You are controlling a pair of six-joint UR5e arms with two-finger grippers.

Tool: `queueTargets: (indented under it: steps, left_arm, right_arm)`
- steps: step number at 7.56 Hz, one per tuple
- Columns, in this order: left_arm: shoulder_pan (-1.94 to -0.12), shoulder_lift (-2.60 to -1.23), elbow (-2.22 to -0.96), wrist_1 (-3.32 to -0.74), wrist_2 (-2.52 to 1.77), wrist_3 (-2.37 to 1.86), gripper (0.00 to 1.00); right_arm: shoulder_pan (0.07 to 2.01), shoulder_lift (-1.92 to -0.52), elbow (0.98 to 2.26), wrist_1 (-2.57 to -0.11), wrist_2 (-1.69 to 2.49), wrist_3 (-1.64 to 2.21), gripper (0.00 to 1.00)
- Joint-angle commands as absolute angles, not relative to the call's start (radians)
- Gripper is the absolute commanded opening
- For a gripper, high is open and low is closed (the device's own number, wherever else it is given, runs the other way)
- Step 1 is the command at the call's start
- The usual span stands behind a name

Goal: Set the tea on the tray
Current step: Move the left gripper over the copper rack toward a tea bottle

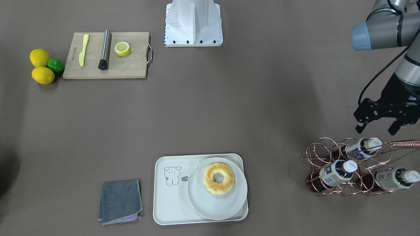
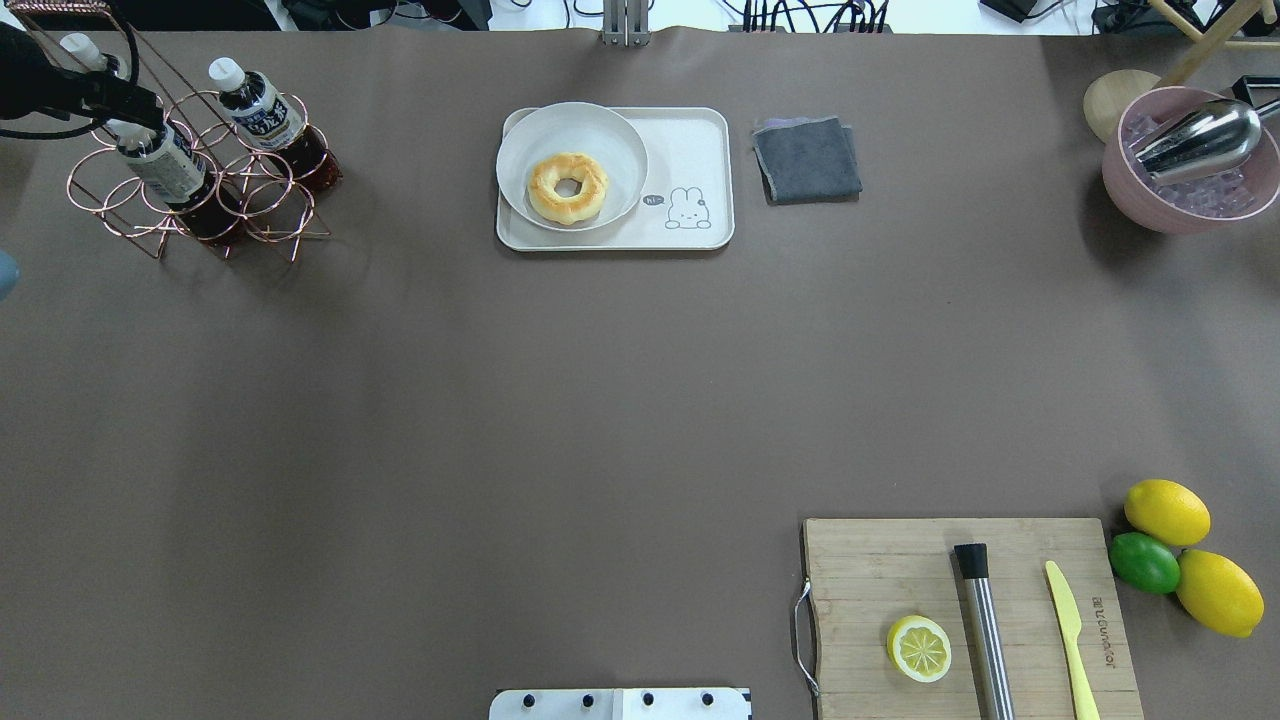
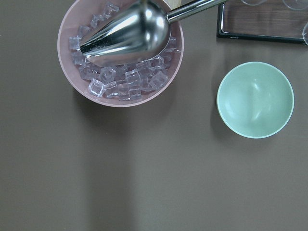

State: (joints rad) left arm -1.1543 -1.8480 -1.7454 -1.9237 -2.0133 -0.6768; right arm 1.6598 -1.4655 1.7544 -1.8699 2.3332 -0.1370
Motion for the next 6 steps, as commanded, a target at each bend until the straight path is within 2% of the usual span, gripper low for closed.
queueTargets:
  steps: [1,3,4,6]
  left_arm:
    - [-1.149,-1.865,-1.701,-1.927,-2.016,-0.62,0.98]
    - [-1.15,-1.896,-1.66,-1.928,-2.019,-0.606,0.97]
    - [-1.154,-1.894,-1.658,-1.928,-2.019,-0.601,0.89]
    - [-1.16,-1.89,-1.648,-1.931,-2.019,-0.58,0.89]
  right_arm:
    - [1.66,-1.465,1.753,-1.87,2.333,-0.137,1.0]
    - [1.66,-1.463,1.755,-1.87,2.335,-0.13,1.0]
    - [1.66,-1.46,1.755,-1.87,2.335,-0.129,1.0]
    - [1.66,-1.456,1.755,-1.87,2.335,-0.127,1.0]
